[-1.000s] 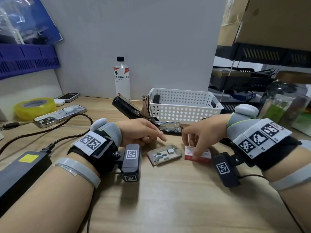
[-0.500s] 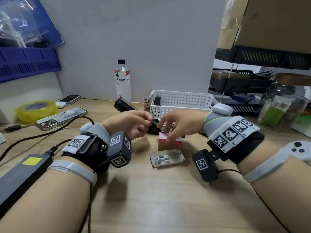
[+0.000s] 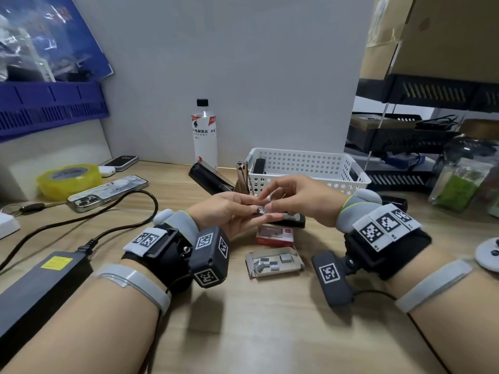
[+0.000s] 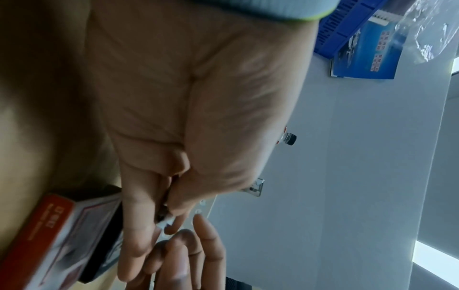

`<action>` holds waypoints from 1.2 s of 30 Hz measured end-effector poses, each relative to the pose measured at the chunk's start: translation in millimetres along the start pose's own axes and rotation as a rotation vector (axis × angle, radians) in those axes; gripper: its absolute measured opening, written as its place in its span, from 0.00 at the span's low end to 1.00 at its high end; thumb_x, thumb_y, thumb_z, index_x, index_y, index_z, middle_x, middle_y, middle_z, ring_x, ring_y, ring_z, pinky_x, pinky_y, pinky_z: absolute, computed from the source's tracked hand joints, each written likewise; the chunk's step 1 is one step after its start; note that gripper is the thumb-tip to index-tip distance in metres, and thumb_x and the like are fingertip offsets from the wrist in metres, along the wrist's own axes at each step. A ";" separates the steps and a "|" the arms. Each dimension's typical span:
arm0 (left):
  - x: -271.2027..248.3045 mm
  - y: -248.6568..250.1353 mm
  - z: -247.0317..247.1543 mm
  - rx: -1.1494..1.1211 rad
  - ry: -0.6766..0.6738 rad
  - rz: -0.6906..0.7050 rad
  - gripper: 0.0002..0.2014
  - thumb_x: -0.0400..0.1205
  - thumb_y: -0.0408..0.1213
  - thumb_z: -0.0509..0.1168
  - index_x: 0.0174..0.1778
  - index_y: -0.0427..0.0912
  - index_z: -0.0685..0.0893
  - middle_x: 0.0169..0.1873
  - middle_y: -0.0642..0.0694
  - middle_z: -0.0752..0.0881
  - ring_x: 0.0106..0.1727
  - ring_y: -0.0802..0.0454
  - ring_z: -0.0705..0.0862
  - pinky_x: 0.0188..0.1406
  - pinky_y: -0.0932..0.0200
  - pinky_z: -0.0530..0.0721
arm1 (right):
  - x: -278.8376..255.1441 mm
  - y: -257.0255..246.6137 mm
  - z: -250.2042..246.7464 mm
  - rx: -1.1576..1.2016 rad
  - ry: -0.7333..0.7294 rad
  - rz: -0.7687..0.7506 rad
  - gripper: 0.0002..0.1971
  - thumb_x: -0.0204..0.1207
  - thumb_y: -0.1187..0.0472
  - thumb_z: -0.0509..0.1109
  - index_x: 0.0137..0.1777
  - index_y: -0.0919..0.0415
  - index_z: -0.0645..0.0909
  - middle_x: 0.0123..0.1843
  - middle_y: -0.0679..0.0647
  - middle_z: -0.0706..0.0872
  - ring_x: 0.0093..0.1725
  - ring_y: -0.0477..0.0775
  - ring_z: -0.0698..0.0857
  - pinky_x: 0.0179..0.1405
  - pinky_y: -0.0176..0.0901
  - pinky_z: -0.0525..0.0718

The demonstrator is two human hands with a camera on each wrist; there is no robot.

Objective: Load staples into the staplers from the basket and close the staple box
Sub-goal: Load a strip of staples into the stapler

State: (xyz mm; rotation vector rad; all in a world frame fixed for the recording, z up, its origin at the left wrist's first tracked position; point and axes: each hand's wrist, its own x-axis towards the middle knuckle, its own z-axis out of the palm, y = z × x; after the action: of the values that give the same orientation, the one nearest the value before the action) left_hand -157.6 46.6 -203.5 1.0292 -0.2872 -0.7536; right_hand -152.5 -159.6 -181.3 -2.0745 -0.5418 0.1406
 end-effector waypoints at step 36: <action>5.9 -3.1 -4.5 -0.103 0.300 0.117 0.12 0.80 0.20 0.66 0.58 0.22 0.85 0.58 0.25 0.87 0.58 0.38 0.89 0.54 0.55 0.88 | 7.6 14.2 -20.8 -0.138 0.269 0.142 0.07 0.72 0.63 0.82 0.49 0.55 0.94 0.44 0.48 0.94 0.47 0.45 0.89 0.48 0.34 0.82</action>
State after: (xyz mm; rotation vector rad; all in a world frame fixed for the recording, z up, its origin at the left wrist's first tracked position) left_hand -152.2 44.6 -209.2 1.0033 -0.0489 -0.4953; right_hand -134.7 -179.0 -181.1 -2.2214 -0.2460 -0.0959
